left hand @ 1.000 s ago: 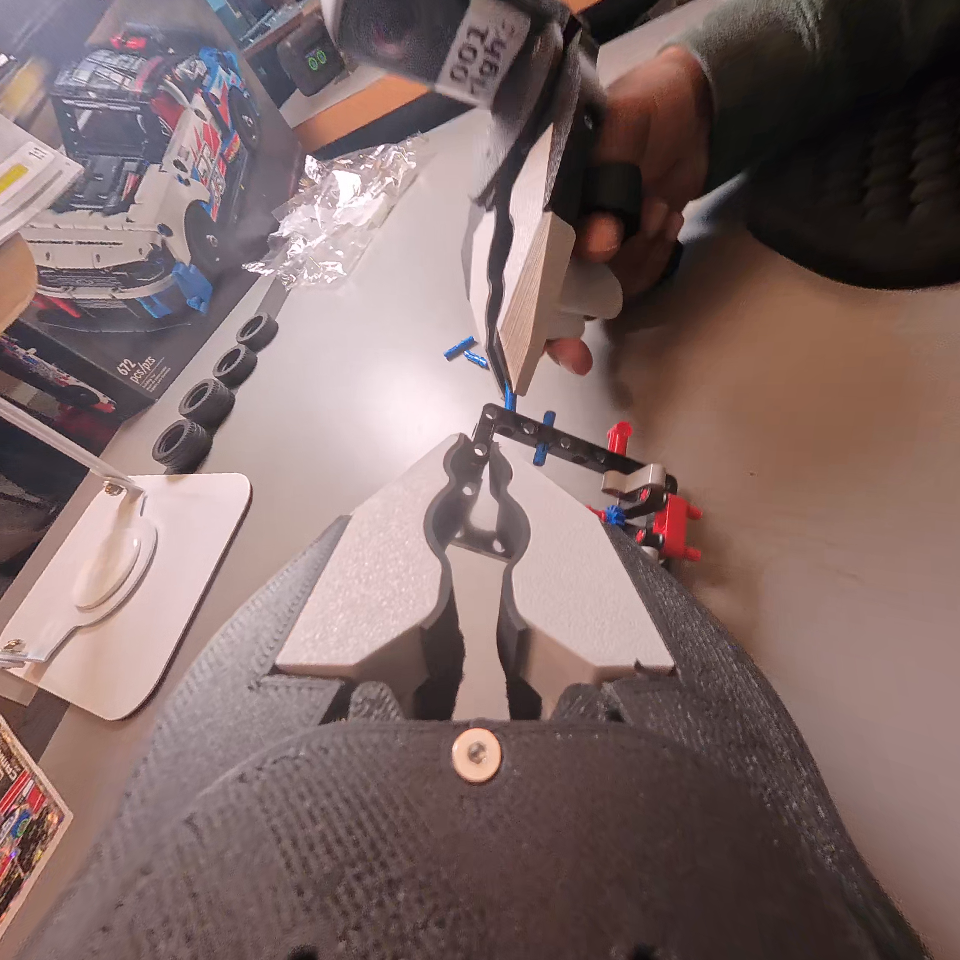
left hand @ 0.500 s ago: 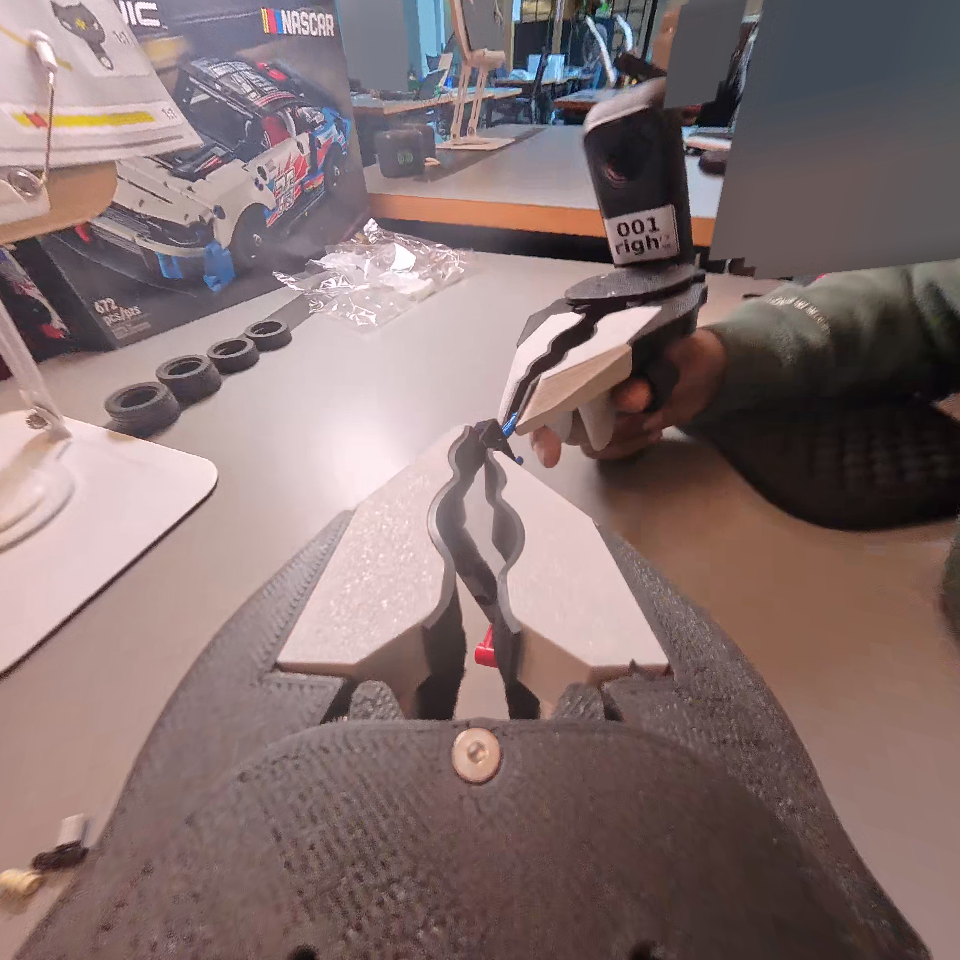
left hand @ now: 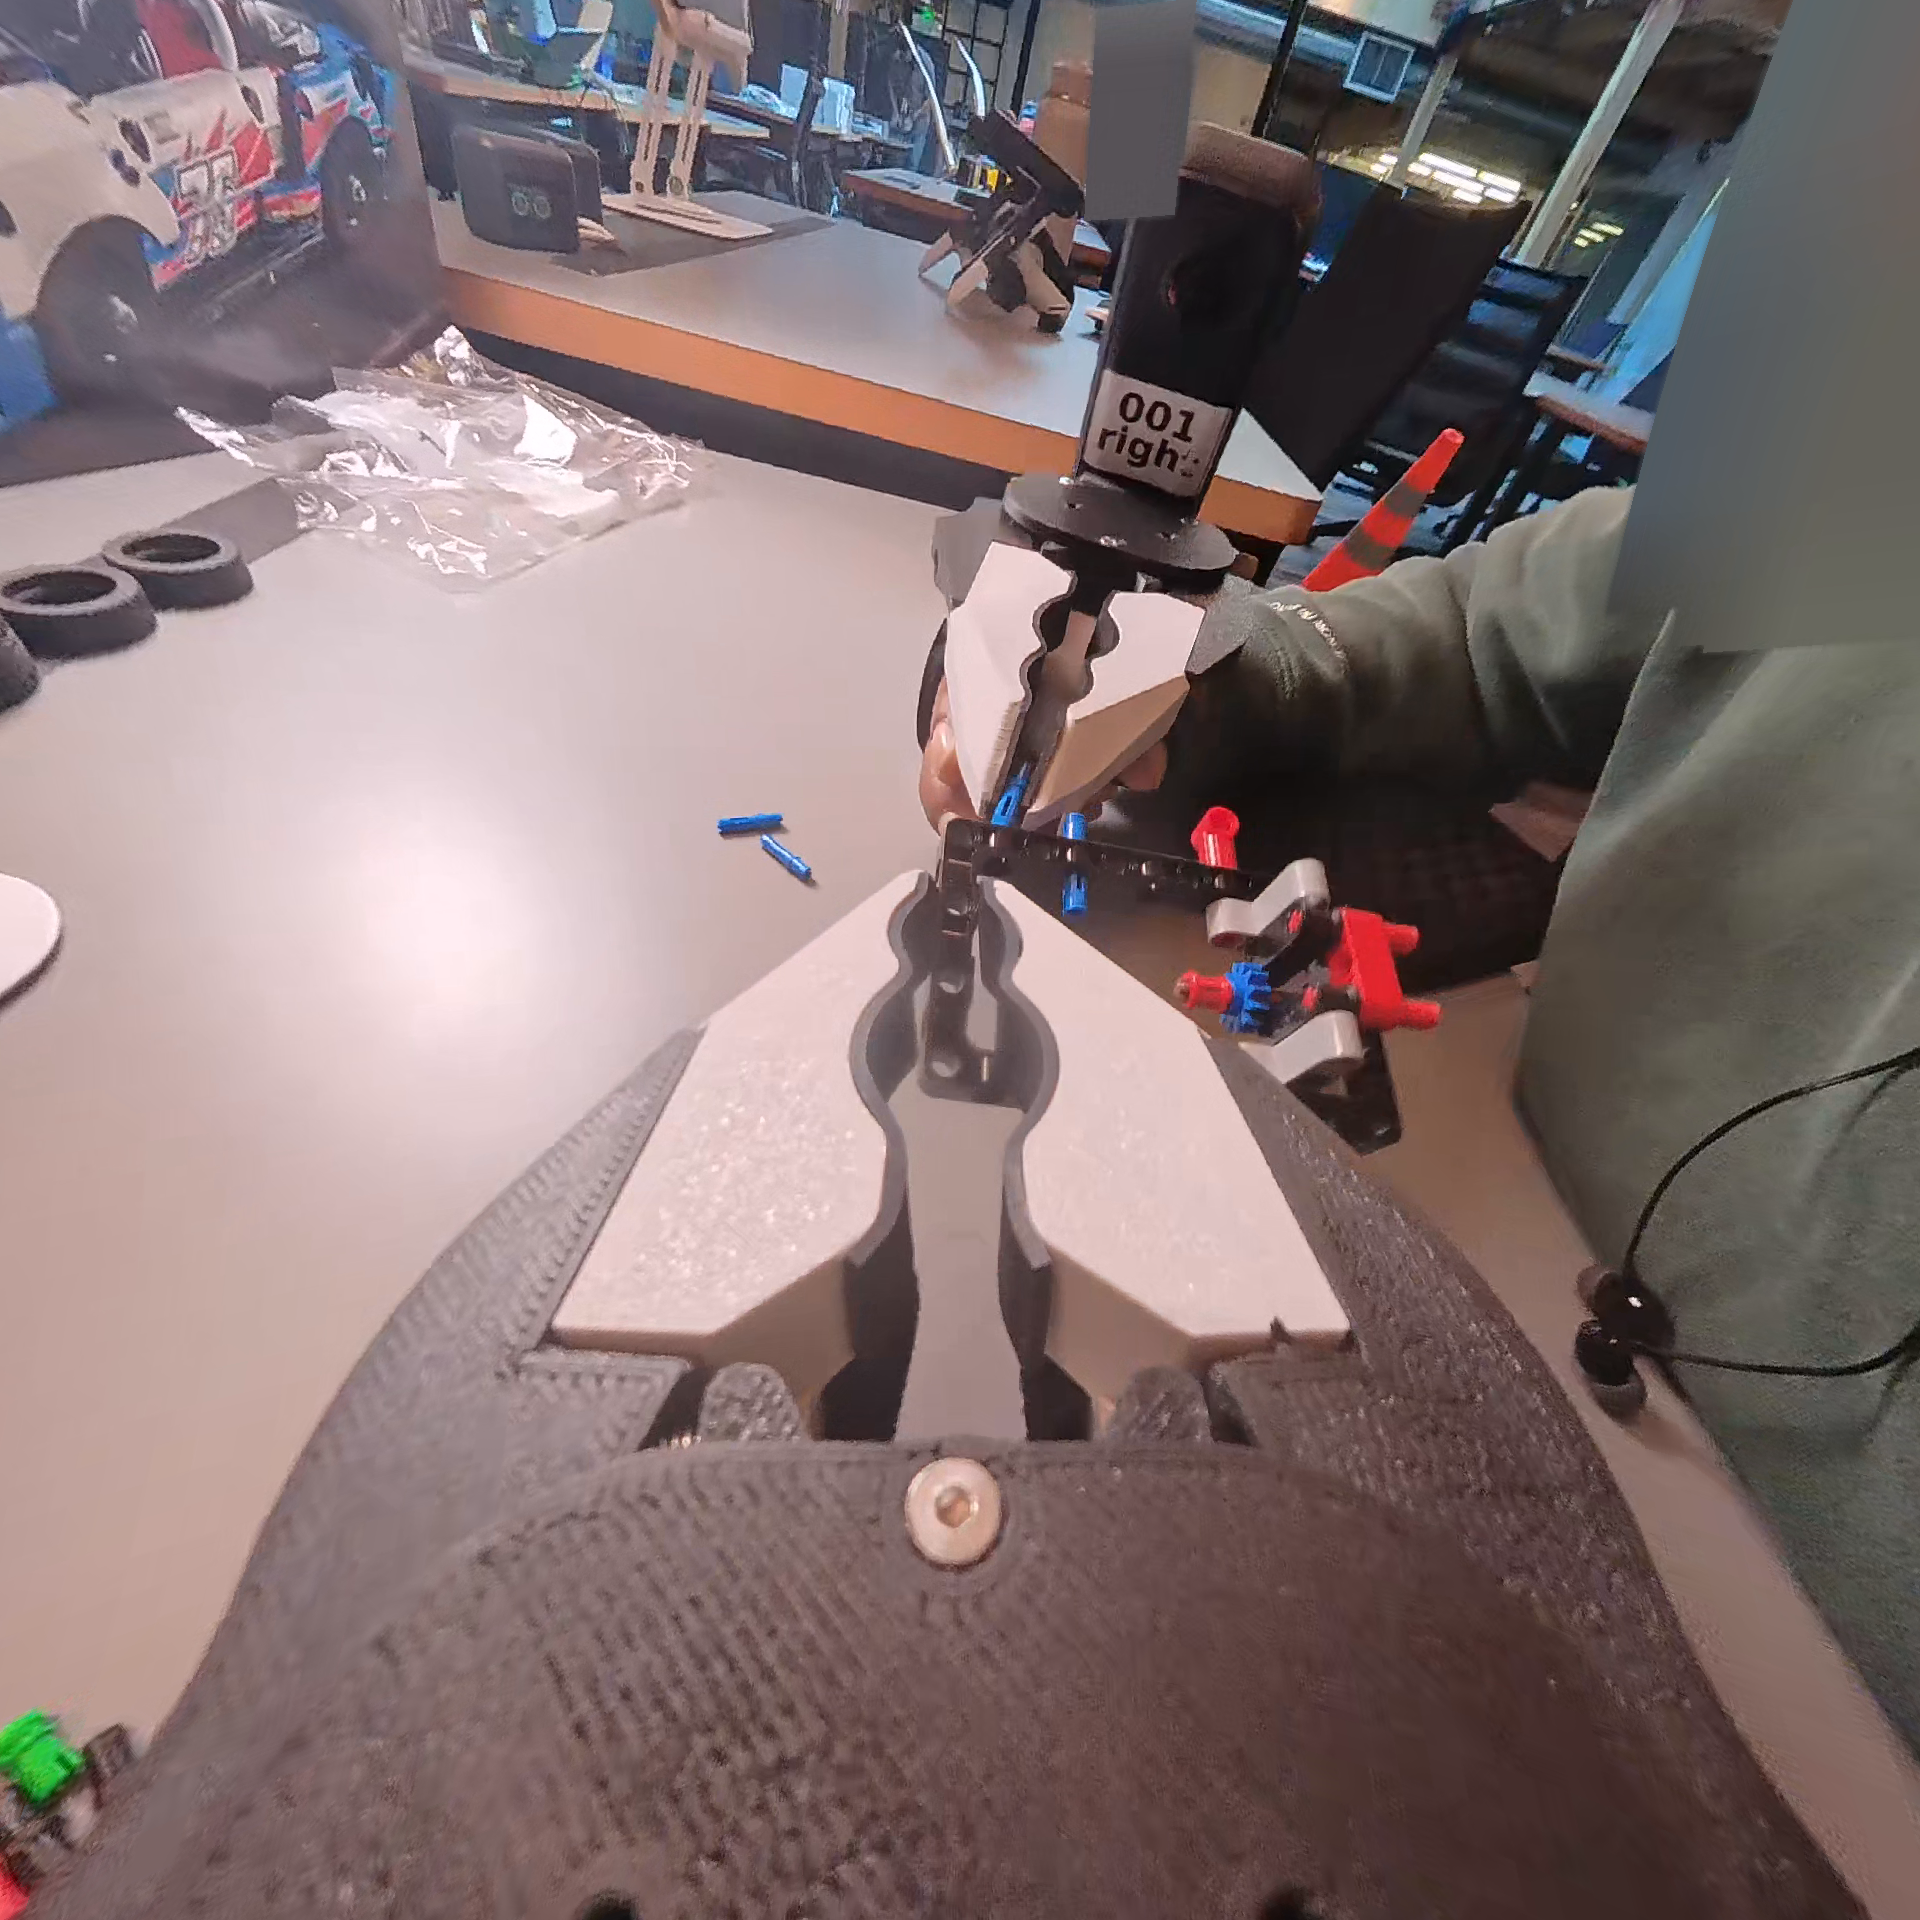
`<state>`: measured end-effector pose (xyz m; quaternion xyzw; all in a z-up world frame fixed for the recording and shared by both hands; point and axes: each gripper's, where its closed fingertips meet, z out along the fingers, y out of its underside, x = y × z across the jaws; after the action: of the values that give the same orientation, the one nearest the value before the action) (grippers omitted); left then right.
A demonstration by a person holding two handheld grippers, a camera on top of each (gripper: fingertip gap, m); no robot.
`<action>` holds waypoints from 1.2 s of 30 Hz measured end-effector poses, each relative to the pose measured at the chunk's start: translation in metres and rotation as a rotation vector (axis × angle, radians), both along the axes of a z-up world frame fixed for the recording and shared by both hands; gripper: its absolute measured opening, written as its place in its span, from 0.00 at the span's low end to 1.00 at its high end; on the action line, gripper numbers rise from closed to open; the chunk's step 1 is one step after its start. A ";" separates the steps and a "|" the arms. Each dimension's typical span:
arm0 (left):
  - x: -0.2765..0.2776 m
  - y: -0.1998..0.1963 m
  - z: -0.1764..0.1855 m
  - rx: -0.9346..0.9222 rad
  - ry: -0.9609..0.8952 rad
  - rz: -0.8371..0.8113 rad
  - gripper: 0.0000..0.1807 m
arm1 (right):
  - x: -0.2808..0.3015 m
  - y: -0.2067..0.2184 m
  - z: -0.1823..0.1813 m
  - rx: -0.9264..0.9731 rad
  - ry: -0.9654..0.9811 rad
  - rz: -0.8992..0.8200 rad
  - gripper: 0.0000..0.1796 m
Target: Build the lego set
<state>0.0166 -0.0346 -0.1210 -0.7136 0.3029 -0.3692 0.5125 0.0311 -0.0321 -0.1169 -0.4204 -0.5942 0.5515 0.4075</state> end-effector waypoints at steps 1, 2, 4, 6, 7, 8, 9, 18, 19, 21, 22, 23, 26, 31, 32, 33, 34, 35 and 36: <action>0.000 0.000 0.000 0.020 0.012 0.001 0.03 | 0.000 0.000 0.000 -0.012 0.001 0.004 0.01; 0.000 0.000 0.001 0.042 0.028 0.002 0.03 | 0.000 0.000 0.001 -0.017 0.006 0.007 0.01; 0.000 0.000 0.001 0.093 0.069 0.009 0.03 | 0.000 -0.001 0.000 -0.008 0.005 0.011 0.01; 0.001 -0.002 0.000 0.129 0.106 0.006 0.04 | 0.001 -0.004 -0.002 0.008 0.003 0.028 0.01; 0.002 -0.002 -0.002 0.138 0.120 0.005 0.04 | 0.001 -0.005 -0.003 0.024 0.001 0.032 0.01; 0.002 -0.002 -0.004 0.143 0.133 0.006 0.04 | 0.001 -0.007 -0.006 0.048 -0.005 0.037 0.01; 0.001 -0.002 -0.005 0.149 0.140 0.007 0.02 | 0.001 -0.008 -0.007 0.062 -0.004 0.040 0.01; 0.002 -0.010 -0.016 0.076 0.183 -0.093 0.23 | 0.002 -0.018 -0.013 0.134 -0.023 0.076 0.01; 0.000 -0.008 -0.022 0.044 0.198 -0.097 0.26 | 0.001 -0.018 -0.013 0.131 -0.028 0.076 0.01; -0.008 -0.001 -0.042 -0.070 0.254 -0.101 0.27 | 0.001 -0.015 -0.014 0.118 -0.038 0.070 0.01; -0.012 0.002 -0.053 -0.155 0.284 -0.098 0.26 | 0.001 -0.012 -0.016 0.119 -0.054 0.062 0.01; -0.013 0.004 -0.062 -0.225 0.304 -0.101 0.26 | 0.001 -0.009 -0.018 0.128 -0.071 0.055 0.01; -0.013 0.009 -0.080 -0.333 0.384 -0.099 0.23 | 0.002 0.002 -0.017 0.126 -0.080 0.014 0.01; -0.011 0.017 -0.096 -0.289 0.613 -0.095 0.10 | 0.008 0.012 -0.011 0.118 -0.073 -0.013 0.01; -0.011 0.017 -0.097 -0.263 0.661 -0.106 0.04 | 0.009 0.013 -0.011 0.121 -0.074 -0.018 0.01; -0.011 0.016 -0.097 -0.240 0.701 -0.120 0.04 | 0.009 0.014 -0.012 0.123 -0.077 -0.020 0.01; -0.013 0.017 -0.096 -0.209 0.738 -0.118 0.04 | 0.009 0.015 -0.012 0.124 -0.081 -0.024 0.01; -0.015 0.020 -0.091 -0.152 0.755 -0.094 0.04 | 0.009 0.017 -0.013 0.126 -0.083 -0.032 0.01; -0.017 0.025 -0.080 -0.077 0.741 -0.056 0.03 | 0.009 0.019 -0.012 0.124 -0.085 -0.044 0.01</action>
<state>0.0000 -0.0093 -0.2012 -0.8090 0.4731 -0.1105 0.3307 0.0402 -0.0132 -0.1291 -0.4303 -0.6345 0.4862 0.4194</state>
